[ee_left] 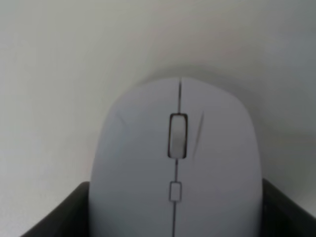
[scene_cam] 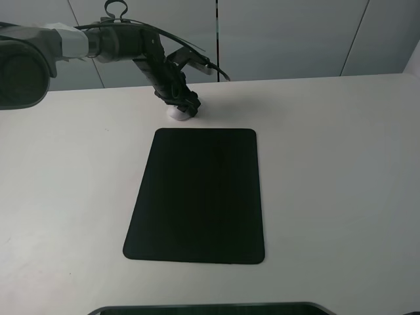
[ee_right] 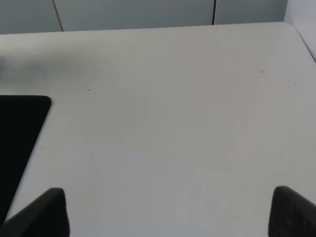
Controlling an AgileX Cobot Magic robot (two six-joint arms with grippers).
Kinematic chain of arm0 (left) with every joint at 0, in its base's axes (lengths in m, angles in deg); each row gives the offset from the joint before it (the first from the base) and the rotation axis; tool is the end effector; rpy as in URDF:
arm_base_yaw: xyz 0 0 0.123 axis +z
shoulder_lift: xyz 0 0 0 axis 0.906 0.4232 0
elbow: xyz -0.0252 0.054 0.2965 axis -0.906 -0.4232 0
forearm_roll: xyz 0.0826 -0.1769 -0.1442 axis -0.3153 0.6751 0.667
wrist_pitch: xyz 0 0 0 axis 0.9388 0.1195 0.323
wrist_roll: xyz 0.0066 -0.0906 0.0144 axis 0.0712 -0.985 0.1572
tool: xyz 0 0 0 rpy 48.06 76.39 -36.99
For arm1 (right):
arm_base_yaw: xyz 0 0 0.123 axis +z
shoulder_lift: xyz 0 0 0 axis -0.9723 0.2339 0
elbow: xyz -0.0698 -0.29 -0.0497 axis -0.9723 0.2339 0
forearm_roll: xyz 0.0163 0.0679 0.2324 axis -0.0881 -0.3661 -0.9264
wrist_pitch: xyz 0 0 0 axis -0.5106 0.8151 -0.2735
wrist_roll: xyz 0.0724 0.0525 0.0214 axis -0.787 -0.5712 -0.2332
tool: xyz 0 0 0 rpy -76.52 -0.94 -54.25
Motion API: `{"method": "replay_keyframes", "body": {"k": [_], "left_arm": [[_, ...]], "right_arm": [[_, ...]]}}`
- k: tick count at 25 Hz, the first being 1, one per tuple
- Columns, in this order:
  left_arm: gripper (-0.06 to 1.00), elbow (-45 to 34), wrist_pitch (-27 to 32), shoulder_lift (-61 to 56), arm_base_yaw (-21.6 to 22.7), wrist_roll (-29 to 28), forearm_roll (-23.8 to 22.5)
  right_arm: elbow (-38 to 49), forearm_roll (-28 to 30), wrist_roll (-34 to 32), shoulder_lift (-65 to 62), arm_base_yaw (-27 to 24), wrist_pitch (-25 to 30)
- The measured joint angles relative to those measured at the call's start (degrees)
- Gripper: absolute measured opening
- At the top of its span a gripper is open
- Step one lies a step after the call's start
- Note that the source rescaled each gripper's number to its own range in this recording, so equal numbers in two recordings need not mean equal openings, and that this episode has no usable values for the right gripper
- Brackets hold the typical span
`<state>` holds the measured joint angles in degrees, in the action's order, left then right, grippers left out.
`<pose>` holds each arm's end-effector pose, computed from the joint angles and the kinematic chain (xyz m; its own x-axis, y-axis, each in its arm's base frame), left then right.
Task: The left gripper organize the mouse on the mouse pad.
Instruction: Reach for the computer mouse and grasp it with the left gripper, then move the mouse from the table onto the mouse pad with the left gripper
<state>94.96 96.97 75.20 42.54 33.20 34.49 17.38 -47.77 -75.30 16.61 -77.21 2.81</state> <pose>0.4988 -0.2161 0.1042 -0.6645 0.6033 -0.4409 0.6555 0.7539 0.0437 -0.0320 0.0021 0.2693 -0.4889 0.0273 -0.8719 0.0071 0.9996 0.0273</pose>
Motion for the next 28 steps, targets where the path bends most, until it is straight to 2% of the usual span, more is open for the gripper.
{"method": "replay_keyframes", "body": {"k": [14,22,28], "left_arm": [[0.00,0.78,2.01,0.00,0.00,-0.10,0.00],[0.00,6.48,7.70,0.00,0.00,-0.10,1.55],[0.00,11.26,16.08,0.00,0.00,-2.71,1.92]], "right_arm": [[0.00,0.00,0.00,0.00,0.00,0.00],[0.00,0.00,0.00,0.00,0.00,0.00],[0.00,0.00,0.00,0.00,0.00,0.00]]}}
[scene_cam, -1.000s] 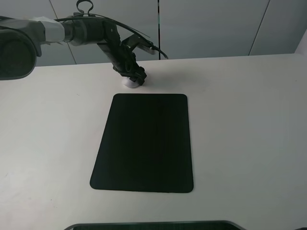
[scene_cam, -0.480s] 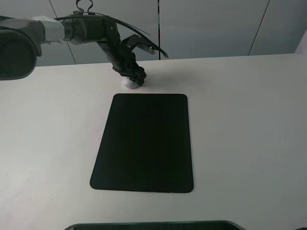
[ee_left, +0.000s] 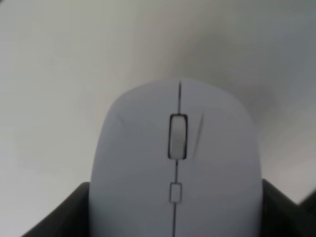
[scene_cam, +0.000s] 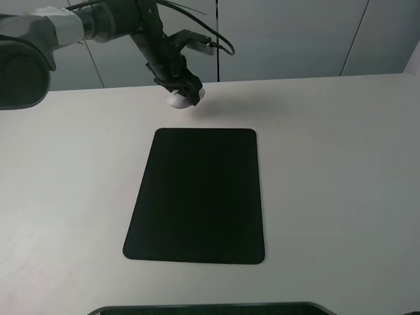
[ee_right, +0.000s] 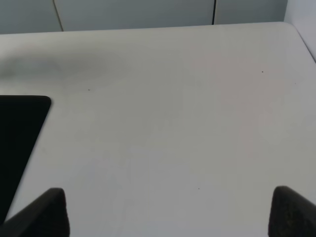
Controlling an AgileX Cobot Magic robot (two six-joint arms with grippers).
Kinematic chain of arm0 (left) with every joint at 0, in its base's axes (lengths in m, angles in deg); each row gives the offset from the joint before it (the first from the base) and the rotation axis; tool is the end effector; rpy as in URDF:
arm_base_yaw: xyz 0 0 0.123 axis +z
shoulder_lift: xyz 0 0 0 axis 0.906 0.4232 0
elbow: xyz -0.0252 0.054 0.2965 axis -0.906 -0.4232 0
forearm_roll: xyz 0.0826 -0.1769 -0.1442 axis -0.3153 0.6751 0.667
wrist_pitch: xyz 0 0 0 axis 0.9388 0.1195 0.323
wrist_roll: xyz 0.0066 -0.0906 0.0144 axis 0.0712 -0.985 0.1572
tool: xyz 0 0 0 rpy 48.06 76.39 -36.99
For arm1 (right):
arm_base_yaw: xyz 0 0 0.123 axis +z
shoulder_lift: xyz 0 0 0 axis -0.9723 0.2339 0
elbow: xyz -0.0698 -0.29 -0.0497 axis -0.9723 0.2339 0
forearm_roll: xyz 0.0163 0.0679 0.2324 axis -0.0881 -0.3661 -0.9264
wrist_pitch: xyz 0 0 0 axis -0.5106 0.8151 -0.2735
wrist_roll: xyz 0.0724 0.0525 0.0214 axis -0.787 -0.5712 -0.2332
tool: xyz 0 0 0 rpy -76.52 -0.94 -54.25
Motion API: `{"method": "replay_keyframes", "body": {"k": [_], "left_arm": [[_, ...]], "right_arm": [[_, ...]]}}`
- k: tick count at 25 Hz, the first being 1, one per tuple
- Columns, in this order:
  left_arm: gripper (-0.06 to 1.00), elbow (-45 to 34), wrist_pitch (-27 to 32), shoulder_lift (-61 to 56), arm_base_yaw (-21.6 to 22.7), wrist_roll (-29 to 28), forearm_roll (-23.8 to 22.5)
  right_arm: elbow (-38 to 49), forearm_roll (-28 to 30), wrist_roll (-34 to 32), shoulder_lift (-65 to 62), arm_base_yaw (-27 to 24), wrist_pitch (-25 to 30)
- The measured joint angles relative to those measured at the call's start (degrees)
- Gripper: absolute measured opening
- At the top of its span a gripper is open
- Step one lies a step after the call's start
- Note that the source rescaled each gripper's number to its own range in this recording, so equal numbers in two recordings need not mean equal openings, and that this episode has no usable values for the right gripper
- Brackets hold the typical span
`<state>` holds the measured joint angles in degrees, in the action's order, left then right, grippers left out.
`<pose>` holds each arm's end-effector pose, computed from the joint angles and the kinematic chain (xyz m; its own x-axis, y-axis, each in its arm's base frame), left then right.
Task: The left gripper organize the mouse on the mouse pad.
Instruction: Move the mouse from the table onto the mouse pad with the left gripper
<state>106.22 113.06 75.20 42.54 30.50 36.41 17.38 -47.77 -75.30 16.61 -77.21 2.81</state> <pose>0.4986 -0.2216 0.1486 -0.7116 0.5879 -0.3846 0.6504 0.7583 -0.0442 -0.0320 0.0021 0.2693 -0.4889 0.0273 -0.8719 0.0071 0.9996 0.0273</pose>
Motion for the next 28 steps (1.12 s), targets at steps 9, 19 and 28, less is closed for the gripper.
{"method": "replay_keyframes", "body": {"k": [9,19,28], "left_arm": [[0.00,3.17,7.13,-0.11,-0.89,-13.38,-8.12],[0.00,3.17,10.88,-3.36,-4.52,-16.13,-11.55],[0.00,3.17,11.07,-3.49,-9.06,-11.50,-11.69]], "right_arm": [[0.00,0.00,0.00,0.00,0.00,0.00],[0.00,0.00,0.00,0.00,0.00,0.00],[0.00,0.00,0.12,0.00,0.00,0.00]]}}
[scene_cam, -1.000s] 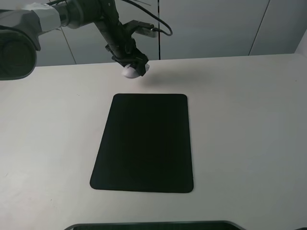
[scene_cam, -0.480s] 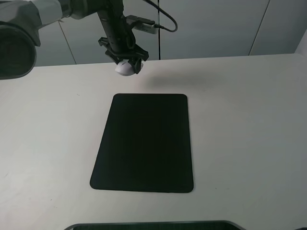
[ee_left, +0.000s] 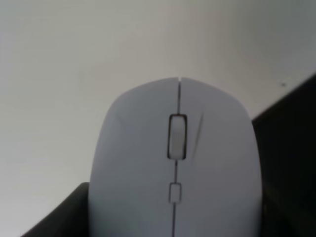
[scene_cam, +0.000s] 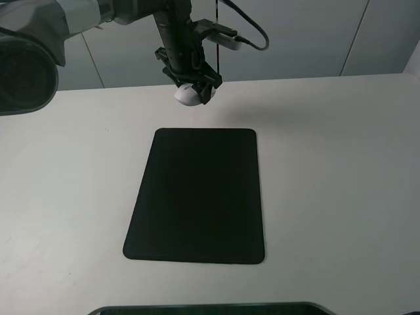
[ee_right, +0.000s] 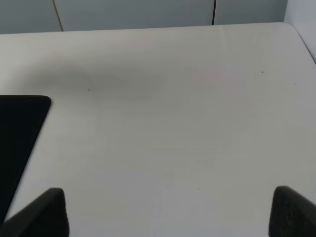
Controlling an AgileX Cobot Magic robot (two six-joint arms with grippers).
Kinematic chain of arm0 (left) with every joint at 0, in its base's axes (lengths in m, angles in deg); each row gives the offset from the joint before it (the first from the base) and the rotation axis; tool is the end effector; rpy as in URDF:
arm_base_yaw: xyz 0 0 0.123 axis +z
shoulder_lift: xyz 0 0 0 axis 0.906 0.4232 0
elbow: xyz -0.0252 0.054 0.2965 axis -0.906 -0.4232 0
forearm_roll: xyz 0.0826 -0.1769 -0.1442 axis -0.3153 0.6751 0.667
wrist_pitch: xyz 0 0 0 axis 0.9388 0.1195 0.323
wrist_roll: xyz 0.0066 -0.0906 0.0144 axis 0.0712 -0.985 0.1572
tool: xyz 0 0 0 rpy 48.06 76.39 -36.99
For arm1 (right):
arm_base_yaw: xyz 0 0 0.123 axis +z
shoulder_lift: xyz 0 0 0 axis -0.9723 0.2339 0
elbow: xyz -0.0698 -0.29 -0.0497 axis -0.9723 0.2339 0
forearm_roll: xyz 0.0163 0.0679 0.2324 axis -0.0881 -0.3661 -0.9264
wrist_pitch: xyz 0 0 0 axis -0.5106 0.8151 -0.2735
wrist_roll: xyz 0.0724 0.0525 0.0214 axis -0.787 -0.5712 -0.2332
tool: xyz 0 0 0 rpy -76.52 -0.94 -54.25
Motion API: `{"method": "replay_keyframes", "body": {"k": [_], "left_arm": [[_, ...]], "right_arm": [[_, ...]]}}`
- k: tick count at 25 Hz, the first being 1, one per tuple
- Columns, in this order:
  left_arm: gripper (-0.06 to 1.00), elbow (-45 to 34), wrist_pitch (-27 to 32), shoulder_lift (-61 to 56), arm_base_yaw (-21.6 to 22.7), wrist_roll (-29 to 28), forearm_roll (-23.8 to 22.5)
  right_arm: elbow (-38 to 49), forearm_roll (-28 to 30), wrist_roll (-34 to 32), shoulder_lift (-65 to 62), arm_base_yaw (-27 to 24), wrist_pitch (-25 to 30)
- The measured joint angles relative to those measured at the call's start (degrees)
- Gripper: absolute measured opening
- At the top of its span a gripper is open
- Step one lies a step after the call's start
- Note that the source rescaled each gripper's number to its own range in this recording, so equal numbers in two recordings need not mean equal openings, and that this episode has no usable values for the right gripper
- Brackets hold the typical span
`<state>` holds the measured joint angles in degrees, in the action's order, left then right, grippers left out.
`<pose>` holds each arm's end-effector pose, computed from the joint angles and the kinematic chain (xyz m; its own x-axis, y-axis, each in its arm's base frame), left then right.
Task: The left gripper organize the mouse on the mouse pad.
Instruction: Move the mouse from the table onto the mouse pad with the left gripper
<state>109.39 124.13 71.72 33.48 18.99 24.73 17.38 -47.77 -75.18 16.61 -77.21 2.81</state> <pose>0.4535 -0.2760 0.1894 -0.7120 0.6484 -0.2697 0.6583 0.7499 0.0650 -0.0320 0.0021 0.2693 -0.4890 0.0252 -0.8719 0.0061 0.9997 0.0254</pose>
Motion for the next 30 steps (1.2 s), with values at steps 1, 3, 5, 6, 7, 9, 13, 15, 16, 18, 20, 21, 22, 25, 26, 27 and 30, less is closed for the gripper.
{"method": "replay_keyframes", "body": {"k": [1,3,5,6,7,9,13,15,16,18,20,21,22,25,26,27,30], "left_arm": [[0.00,0.00,0.00,0.00,-0.50,0.70,0.00],[0.00,0.00,0.00,0.00,-1.28,1.65,0.00],[0.00,0.00,0.00,0.00,-2.13,2.31,0.00],[0.00,0.00,0.00,0.00,-2.39,2.73,0.14],[0.00,0.00,0.00,-0.11,-2.71,2.97,0.43],[0.00,0.00,0.00,-0.38,-3.05,3.12,0.57],[0.00,0.00,0.00,-1.68,-3.53,2.50,0.04],[0.00,-0.76,0.00,-3.08,-3.80,2.23,-0.41],[0.00,-1.76,0.00,-3.81,-4.04,2.12,-0.66],[0.00,-4.30,0.00,-5.60,-4.29,2.12,-0.66],[0.00,-8.12,0.00,-7.27,-4.57,1.70,-0.99],[0.00,-10.39,0.00,-8.38,-4.66,1.41,-1.29],[0.00,-12.44,-0.11,-9.60,-4.81,1.15,-1.44],[0.00,-20.35,-3.07,-13.54,-4.94,0.00,-2.06],[0.00,-22.45,-4.48,-15.01,-4.94,-0.28,-2.08],[0.00,-25.05,-6.02,-16.32,-4.94,-0.68,-2.08],[0.00,-32.91,-11.38,-20.54,-4.94,-2.10,-2.08]], "right_arm": [[0.00,0.00,0.00,0.00,0.00,0.00],[0.00,0.00,0.00,0.00,0.00,0.00],[0.00,0.00,0.00,0.00,0.00,0.00],[0.00,0.00,0.00,0.00,0.00,0.00],[0.00,0.00,0.00,0.00,0.00,0.00],[0.00,0.00,-0.10,0.00,0.00,0.00],[0.00,0.00,-0.10,0.00,0.00,0.00],[0.00,0.00,-0.10,0.00,0.00,0.00],[0.00,0.00,-0.10,0.00,0.00,0.00],[0.00,0.00,-0.10,0.00,0.00,0.00],[0.00,0.00,-0.10,0.00,0.00,0.00],[0.00,0.00,-0.10,0.00,0.00,0.00],[0.00,0.00,-0.10,0.00,0.00,0.00],[0.00,0.00,-0.10,0.00,0.00,0.00],[0.00,0.00,-0.10,0.00,0.00,0.00],[0.00,0.00,-0.10,0.00,0.00,0.00],[0.00,0.00,-0.10,0.00,0.00,0.00]]}}
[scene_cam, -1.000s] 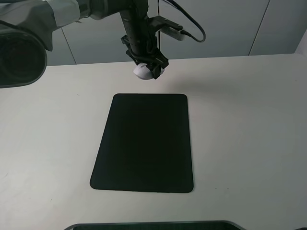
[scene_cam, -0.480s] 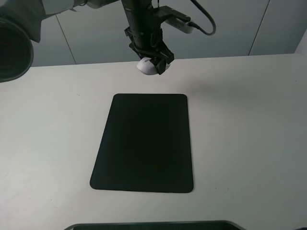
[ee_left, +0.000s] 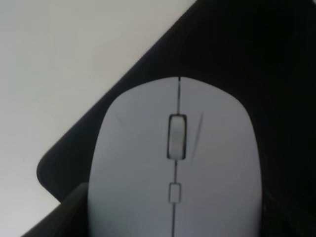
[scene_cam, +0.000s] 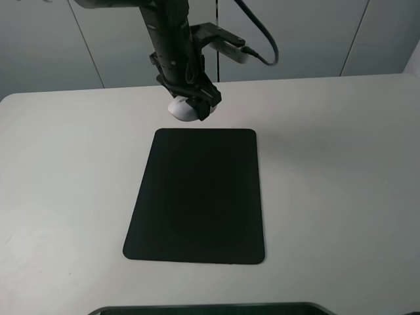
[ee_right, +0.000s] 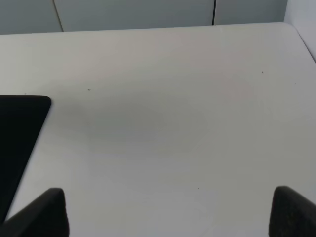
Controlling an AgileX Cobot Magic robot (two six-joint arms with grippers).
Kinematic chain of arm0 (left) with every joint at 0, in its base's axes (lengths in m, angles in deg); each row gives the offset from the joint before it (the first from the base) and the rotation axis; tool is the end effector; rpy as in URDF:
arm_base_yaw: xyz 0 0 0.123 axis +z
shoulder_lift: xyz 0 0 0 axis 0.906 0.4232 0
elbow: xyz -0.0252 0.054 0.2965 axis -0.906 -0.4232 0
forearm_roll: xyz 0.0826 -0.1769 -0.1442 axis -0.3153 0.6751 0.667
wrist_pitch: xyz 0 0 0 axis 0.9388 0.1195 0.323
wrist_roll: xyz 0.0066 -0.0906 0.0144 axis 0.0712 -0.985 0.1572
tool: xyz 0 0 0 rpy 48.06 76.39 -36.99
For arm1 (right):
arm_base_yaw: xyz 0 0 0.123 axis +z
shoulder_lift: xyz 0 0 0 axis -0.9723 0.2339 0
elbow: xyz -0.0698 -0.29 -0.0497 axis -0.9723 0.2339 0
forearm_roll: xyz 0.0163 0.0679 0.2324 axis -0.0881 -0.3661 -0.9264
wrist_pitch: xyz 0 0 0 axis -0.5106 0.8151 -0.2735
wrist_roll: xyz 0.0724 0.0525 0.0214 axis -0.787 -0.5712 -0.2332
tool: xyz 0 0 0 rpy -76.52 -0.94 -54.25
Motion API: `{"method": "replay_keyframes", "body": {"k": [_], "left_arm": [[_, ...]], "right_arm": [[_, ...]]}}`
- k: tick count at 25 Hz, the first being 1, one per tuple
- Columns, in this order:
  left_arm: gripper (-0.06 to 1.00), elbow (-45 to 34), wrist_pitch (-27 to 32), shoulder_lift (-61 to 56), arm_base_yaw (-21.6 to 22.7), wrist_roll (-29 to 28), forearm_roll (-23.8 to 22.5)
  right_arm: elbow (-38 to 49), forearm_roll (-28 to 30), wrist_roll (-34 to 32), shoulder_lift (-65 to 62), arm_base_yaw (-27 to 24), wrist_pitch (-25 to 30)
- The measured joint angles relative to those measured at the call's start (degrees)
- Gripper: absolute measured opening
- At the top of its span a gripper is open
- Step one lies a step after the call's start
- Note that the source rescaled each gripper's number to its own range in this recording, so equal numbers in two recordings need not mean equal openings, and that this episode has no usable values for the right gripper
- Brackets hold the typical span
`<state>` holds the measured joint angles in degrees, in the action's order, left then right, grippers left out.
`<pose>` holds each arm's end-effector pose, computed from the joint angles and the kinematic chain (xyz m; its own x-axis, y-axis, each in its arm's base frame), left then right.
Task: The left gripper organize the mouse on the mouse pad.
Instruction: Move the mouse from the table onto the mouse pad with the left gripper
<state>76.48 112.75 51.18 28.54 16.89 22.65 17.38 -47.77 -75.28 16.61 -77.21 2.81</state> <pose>0.3691 -0.2672 0.2196 -0.6686 0.7003 -0.2500 0.7050 0.7039 0.0865 -0.0320 0.0021 0.2693 -0.4889 0.0269 -0.8719 0.0070 0.9996 0.0270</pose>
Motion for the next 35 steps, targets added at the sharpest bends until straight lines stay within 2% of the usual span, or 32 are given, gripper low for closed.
{"method": "replay_keyframes", "body": {"k": [8,14,23,28,35], "left_arm": [[0.00,-16.92,-15.86,-6.23,-0.33,-1.76,-0.09],[0.00,-24.21,-26.30,-8.00,-2.14,-3.66,0.22],[0.00,-30.54,-33.60,-8.02,-3.28,-12.89,-0.01],[0.00,-33.44,-39.17,-8.02,-3.28,-13.74,-0.91],[0.00,-34.38,-41.06,-5.78,-3.28,-13.74,-3.93]], "right_arm": [[0.00,0.00,0.00,0.00,0.00,0.00],[0.00,0.00,0.00,0.00,0.00,0.00],[0.00,0.00,0.00,0.00,0.00,0.00],[0.00,0.00,0.00,0.00,0.00,0.00],[0.00,0.00,0.00,0.00,0.00,0.00]]}}
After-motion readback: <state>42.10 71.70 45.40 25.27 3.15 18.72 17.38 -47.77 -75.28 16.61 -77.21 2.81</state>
